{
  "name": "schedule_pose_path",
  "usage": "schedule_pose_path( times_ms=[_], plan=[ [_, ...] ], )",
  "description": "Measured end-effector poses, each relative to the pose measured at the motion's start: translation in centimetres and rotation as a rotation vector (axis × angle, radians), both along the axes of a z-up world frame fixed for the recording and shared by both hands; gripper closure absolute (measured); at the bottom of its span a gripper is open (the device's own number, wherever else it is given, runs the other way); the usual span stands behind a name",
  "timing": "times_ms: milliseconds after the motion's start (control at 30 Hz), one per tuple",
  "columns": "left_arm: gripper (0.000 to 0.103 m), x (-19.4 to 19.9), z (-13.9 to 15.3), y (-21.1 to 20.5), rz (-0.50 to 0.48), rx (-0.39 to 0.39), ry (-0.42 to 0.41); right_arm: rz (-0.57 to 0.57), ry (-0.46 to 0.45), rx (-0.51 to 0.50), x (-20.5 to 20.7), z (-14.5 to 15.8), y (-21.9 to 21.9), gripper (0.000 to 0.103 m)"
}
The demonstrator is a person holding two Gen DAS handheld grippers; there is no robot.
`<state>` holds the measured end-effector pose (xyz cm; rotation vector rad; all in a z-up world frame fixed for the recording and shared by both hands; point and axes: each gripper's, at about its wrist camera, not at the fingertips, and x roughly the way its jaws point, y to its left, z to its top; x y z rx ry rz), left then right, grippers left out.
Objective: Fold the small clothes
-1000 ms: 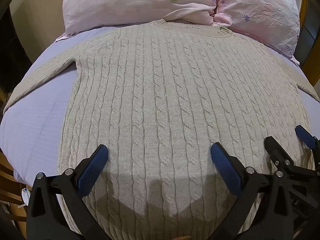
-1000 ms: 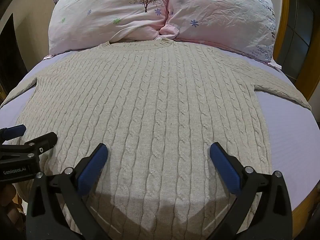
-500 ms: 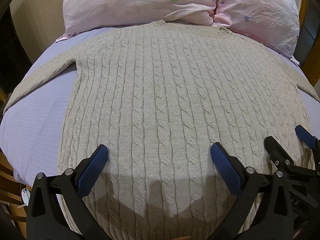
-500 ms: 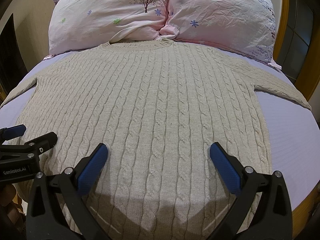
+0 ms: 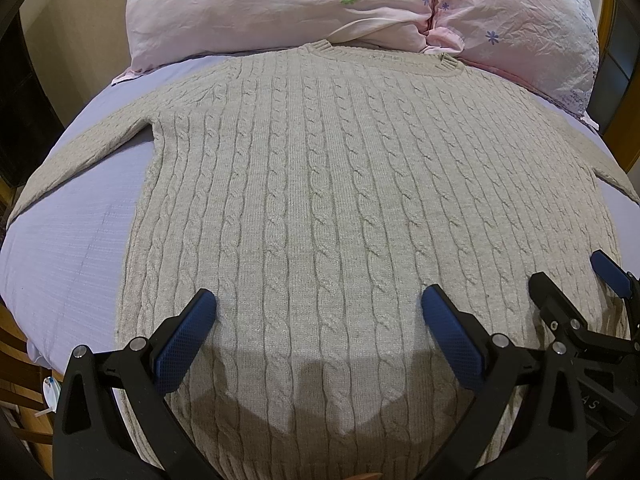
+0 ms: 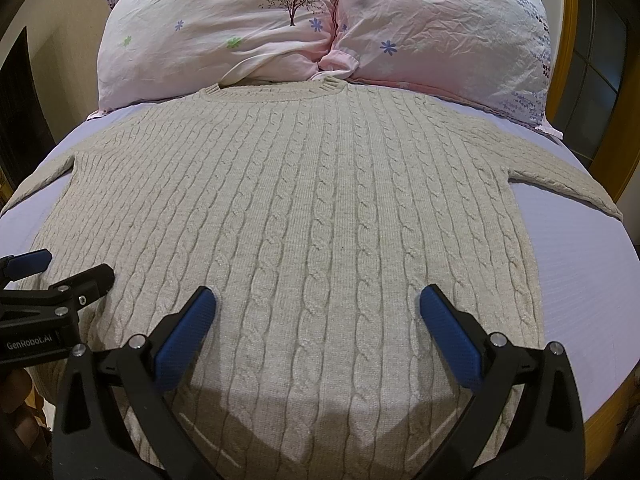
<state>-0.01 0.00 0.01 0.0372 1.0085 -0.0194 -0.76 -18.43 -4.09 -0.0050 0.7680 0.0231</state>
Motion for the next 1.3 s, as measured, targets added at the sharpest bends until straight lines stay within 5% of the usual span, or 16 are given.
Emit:
schedule_pose_path(
  times_ms=[1300],
  plan=[
    [0.001, 0.41, 0.34, -0.07, -0.013, 0.003, 0.013, 0.027, 0.038, -0.002, 0.52, 0.05, -0.18, 0.002]
  ],
)
